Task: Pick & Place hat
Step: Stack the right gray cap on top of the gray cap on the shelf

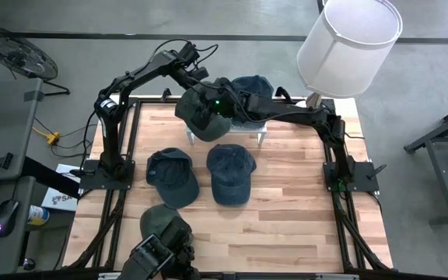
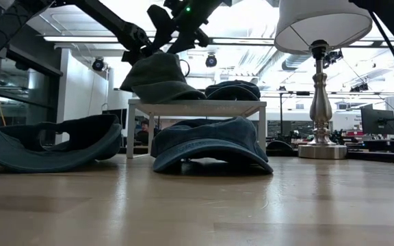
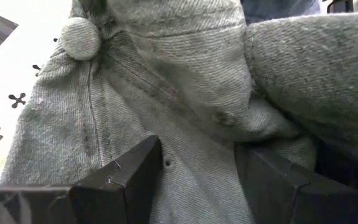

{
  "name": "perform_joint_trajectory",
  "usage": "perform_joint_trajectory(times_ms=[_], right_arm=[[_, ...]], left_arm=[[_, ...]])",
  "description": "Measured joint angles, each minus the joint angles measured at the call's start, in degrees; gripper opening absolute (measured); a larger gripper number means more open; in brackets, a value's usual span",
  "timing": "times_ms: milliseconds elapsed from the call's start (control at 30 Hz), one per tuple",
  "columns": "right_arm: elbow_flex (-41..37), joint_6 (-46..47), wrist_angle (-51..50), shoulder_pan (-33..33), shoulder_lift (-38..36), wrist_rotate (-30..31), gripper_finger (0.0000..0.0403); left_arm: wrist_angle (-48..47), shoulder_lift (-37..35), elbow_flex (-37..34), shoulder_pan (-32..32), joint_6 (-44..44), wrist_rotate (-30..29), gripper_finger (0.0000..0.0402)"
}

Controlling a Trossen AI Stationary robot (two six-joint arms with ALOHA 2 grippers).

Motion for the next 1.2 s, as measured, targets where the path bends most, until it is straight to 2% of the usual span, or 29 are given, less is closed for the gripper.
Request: perform_joint_trajectory(times_ms=[167,300,533,700,800,933,1067,1200], right_arm=[[0.00,0.07,-2.54,-0.02,0.00,0.54,0.0261],[-0.04,0.13,-3.23,-0.02,0.00,1.84,0.0228],[-0.11,-0.92,-3.44,-0.08,0.00,3.23,0.0126],[-0.13,-1.85,-3.64,-0.09,0.00,2.22,0.0048],[-0.15,-3.00,-3.68,-0.11,-0.06,-0.40,0.0009],[-0.24,-6.76,-3.56,0.08,-1.06,-1.65,0.0027],[-0.17,-14.67,-3.62,0.10,-2.93,-1.94,0.0071],[-0.17,-18.32,-3.60,-0.37,-3.56,-4.30,0.0128]], left_arm=[[-0.02,0.00,0.00,0.00,0.35,-0.26,0.0206],[0.00,0.00,0.00,0.00,0.41,-0.24,0.0206],[-0.02,0.00,0.00,0.00,0.53,-0.87,0.0206],[-0.02,0.00,0.00,-0.04,0.53,-1.03,0.0206],[-0.02,0.00,0.00,-0.04,0.53,-1.13,0.0206],[0.00,0.00,0.02,-0.04,0.53,-1.17,0.0206],[-0.02,-0.02,0.02,-0.04,0.57,-1.30,0.0206],[-0.02,-0.02,0.02,-0.04,0.70,-1.48,0.0206]])
